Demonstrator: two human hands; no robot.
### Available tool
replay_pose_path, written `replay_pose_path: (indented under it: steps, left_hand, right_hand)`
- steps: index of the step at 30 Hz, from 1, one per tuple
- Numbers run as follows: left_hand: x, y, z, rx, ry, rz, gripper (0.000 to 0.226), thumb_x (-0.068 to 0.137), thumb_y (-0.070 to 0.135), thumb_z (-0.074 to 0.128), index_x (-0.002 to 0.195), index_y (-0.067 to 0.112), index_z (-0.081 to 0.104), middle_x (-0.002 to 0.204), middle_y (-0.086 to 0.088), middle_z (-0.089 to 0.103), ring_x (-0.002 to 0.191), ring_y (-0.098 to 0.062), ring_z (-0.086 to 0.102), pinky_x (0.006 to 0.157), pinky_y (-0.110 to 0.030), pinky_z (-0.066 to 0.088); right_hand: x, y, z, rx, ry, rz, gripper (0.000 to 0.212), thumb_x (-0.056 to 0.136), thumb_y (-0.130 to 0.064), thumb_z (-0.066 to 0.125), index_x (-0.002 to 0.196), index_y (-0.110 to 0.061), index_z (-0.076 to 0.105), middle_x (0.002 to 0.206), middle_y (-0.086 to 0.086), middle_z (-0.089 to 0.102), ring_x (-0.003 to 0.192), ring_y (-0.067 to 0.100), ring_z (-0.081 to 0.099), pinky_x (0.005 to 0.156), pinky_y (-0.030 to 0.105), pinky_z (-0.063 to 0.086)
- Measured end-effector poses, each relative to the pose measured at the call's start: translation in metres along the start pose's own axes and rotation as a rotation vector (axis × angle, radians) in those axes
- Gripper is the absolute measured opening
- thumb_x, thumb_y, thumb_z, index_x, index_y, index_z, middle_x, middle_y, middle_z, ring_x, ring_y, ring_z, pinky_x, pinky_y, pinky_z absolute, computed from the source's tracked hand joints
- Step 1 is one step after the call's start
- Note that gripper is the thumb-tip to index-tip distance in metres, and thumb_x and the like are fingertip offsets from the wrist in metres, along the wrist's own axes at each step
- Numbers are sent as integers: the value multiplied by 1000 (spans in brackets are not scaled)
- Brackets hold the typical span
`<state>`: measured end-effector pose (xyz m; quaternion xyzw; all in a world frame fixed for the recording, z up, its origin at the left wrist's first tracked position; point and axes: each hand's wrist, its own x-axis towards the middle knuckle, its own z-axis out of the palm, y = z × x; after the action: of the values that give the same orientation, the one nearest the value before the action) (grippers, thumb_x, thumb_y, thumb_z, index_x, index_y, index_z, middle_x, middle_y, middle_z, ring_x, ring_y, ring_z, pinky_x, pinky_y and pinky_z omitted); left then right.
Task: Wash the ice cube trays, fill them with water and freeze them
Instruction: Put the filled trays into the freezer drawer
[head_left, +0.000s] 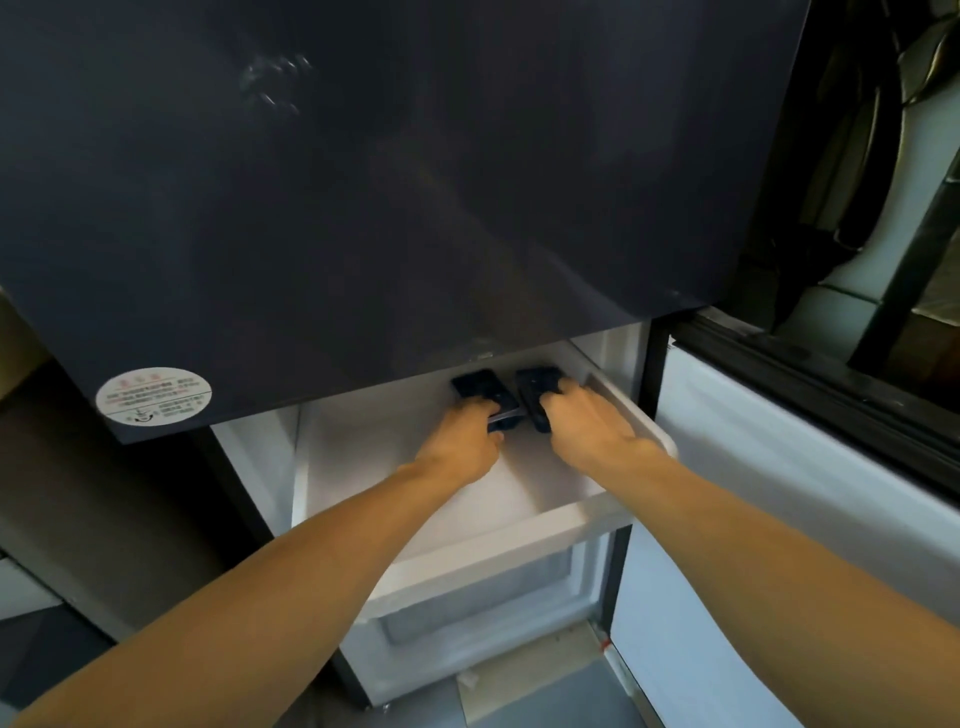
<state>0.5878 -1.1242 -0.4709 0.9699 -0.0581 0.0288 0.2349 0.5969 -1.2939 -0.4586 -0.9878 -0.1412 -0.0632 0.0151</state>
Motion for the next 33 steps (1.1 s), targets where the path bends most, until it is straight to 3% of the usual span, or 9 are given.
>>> replay_pose_path:
  steps: [5,9,15,17,20,22,24,29,33]
  left_hand:
    - [2,6,3,-12,-18,12,39,98,15,58,136,17,60,135,-8,63,118,-30,61,97,-33,50]
    - [5,14,4,109,-88,41,44,98,23,59,141,14,53,145,-7,53,128,-30,55,102,-34,44]
    - [4,14,-7,260,-230,-16,72,101,34,56,161,20,19,171,-5,6,151,-31,26,120,-40,30]
    - [-6,16,-13,249,-217,-7,76,101,36,56,162,20,15,171,-5,2,152,-31,24,122,-41,29]
    - [-33,19,-26,227,-163,50,66,100,37,57,157,20,28,167,-6,19,146,-31,35,118,-45,35]
    - [-58,19,-39,224,-109,92,60,100,36,57,154,21,36,164,-5,27,143,-31,39,116,-46,38]
    - [-86,14,-56,208,-26,141,53,102,36,56,151,22,42,162,-3,31,142,-28,42,116,-44,39]
    - [-159,-17,-111,174,144,227,41,104,37,51,143,25,51,153,3,47,137,-20,48,112,-39,43]
    - [-209,-51,-162,149,268,262,31,103,36,50,130,26,62,129,6,67,116,-17,63,98,-40,52]
  right_hand:
    - [-5,11,-2,202,-66,11,43,97,-5,55,139,-9,54,140,16,53,125,36,55,101,41,47]
    - [-14,12,-7,265,-87,6,43,98,-12,57,141,-12,53,144,12,51,128,34,53,105,40,46]
    - [-37,13,-21,273,-56,-2,27,100,-24,59,125,-15,63,130,9,59,111,29,59,94,40,51]
    - [-46,8,-28,272,-35,0,29,100,-30,60,127,-18,64,130,6,59,112,28,59,97,42,51]
    - [-61,-6,-42,297,-15,8,24,102,-33,57,122,-23,66,123,0,63,106,25,61,95,42,52]
    - [-72,-18,-53,292,-4,-2,14,103,-33,55,99,-26,66,103,-1,67,89,22,62,79,37,55]
    - [-85,-37,-67,275,20,-29,26,102,-33,53,80,-24,60,83,0,64,75,22,59,63,35,49]
    - [-118,-101,-107,278,60,-116,36,101,-32,53,72,-10,57,70,8,59,70,31,56,63,47,48]
    - [-139,-162,-139,306,180,-244,45,100,-36,53,63,-12,50,62,7,56,63,32,54,59,46,45]
